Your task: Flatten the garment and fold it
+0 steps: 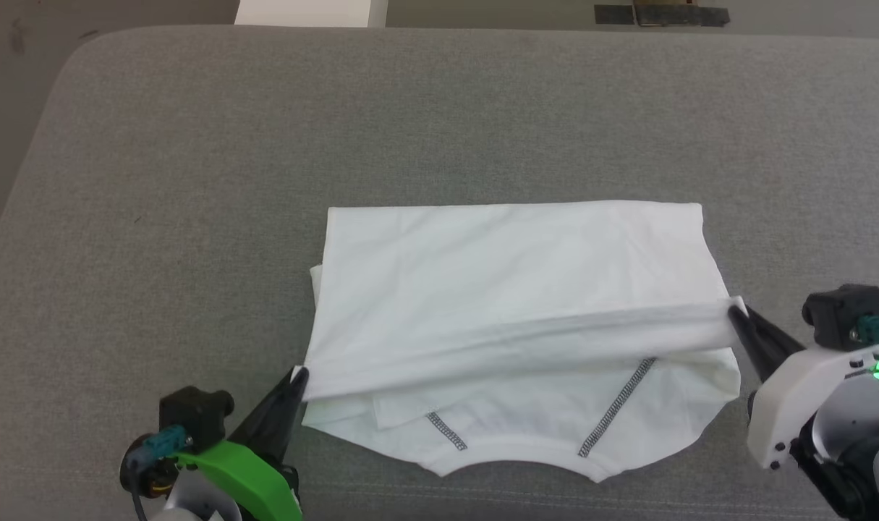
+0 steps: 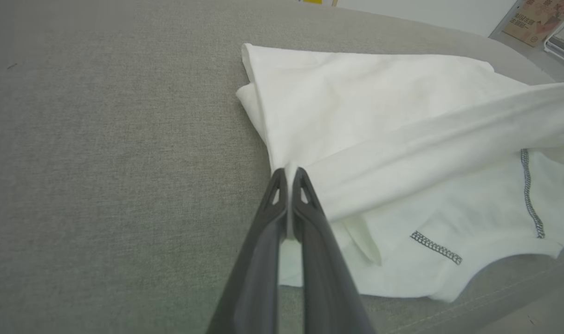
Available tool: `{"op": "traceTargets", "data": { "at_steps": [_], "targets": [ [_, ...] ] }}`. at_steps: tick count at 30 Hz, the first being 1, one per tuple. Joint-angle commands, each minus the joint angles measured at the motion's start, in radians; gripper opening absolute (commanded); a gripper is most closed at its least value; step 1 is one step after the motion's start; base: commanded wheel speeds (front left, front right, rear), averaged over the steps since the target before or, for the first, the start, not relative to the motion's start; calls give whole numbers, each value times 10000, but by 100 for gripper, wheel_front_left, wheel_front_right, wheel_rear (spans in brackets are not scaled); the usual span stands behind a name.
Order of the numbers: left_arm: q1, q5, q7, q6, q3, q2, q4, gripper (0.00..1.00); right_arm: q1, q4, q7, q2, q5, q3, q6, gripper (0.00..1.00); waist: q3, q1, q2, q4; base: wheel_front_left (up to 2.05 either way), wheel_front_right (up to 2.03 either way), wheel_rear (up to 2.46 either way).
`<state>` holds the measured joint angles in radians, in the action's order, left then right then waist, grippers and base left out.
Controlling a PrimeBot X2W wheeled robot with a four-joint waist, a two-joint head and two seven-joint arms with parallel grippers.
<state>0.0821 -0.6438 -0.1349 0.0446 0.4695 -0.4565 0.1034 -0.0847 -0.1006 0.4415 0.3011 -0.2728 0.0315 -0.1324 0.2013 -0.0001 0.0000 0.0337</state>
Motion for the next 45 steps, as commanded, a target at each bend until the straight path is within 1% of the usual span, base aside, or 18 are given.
{"op": "traceTargets", "data": {
  "at_steps": [1,8,12,16,17,18,19,24,27,32,35,38,40,42,45],
  "targets": [
    [-174,5,-100,83,66,51,115,0,307,-102,13,-25,59,-14,17,0,-19,1,0,49,0,0,0],
    [-291,101,-291,368,570,226,888,0,1213,256,-301,38,254,421,17,0,-36,1,0,122,0,0,0],
    [-299,206,-268,454,847,258,1560,0,1454,785,-467,111,267,656,17,0,-43,1,0,100,0,0,0],
    [-279,244,-184,519,1094,342,2282,0,1570,1343,-406,143,341,765,17,0,-62,1,0,59,0,0,0],
    [-256,219,-164,529,1129,393,2470,1,1588,1461,-368,160,352,838,17,37,-70,1,0,57,0,0,0],
    [-226,211,-165,521,1139,431,2601,46,1596,1527,-356,159,349,865,17,99,-82,1,0,57,0,0,0],
    [-196,183,-176,502,1132,486,2745,100,1615,1614,-305,118,311,837,17,100,-101,1,0,56,0,0,0],
    [-103,96,-537,256,891,624,3042,100,1733,1663,-230,-27,270,462,17,100,-267,1,0,81,0,0,0],
    [-81,-9,-907,-71,437,664,2968,100,1953,1426,-158,-218,301,-19,17,100,-418,1,0,136,0,0,0],
    [-65,125,-1244,-644,-606,859,2036,100,2347,476,-218,-1100,130,-1073,17,100,-572,1,0,221,0,0,0],
    [-47,646,-1262,-882,-1631,1181,938,100,2361,-204,-422,-1846,-93,-1704,17,100,-574,1,0,252,0,0,0],
    [-104,1201,-1265,-903,-2551,1681,114,100,2113,-620,-561,-2286,-286,-2098,17,100,-559,1,0,246,0,0,0],
    [-73,1526,-1266,-849,-3021,1987,-156,100,1834,-619,-610,-2430,-476,-2318,17,100,-536,1,0,232,0,0,0],
    [39,1833,-1266,-744,-3419,2259,-303,100,1506,-413,-560,-2488,-728,-2520,17,100,-502,1,0,219,0,0,0],
    [272,2261,-1267,-572,-3944,2628,-443,100,929,405,-622,-2502,-1788,-2948,17,100,-455,1,0,210,0,0,0]
  ]
}}
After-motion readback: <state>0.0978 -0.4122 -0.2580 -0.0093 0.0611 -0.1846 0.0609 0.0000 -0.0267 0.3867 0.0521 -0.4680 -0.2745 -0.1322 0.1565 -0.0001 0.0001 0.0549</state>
